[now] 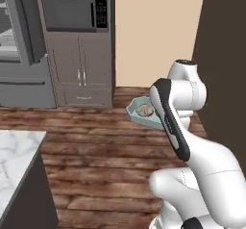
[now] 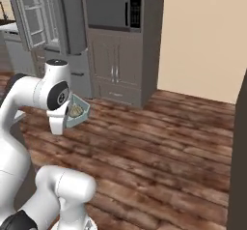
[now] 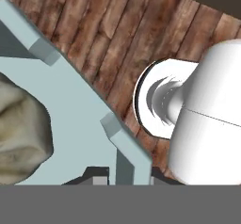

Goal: Place two dumplings into each of the tupperware containers and then place the containers in the fridge.

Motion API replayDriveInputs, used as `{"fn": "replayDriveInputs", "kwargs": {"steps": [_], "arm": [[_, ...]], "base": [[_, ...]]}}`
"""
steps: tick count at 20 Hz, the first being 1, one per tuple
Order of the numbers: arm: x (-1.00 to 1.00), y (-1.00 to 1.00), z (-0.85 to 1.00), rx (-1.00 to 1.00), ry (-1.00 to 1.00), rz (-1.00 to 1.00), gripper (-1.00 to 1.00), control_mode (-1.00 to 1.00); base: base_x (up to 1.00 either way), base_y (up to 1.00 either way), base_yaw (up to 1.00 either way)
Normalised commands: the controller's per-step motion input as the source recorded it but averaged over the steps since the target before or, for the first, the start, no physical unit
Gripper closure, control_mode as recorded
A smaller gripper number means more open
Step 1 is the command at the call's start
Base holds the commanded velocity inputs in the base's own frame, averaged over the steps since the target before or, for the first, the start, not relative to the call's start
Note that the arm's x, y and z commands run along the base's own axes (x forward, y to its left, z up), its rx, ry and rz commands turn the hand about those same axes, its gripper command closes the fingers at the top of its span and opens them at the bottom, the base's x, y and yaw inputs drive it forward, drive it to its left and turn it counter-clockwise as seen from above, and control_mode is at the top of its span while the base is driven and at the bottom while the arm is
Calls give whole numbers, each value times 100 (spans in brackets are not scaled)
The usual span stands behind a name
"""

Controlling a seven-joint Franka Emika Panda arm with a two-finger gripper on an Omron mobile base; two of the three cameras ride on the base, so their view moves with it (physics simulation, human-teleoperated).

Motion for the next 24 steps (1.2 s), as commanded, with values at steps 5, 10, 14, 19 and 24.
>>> {"fn": "replayDriveInputs", "kwargs": {"steps": [5,10,14,19,24], "arm": [[0,0,0,0,0,0,100,100],[0,0,0,0,0,0,100,100],[0,0,0,0,0,0,100,100],[0,0,0,0,0,0,100,100],[0,0,0,0,0,0,100,100]], "base": [[100,-35,54],[100,-35,55],[100,-42,55],[100,-40,56],[100,-44,53]]}}
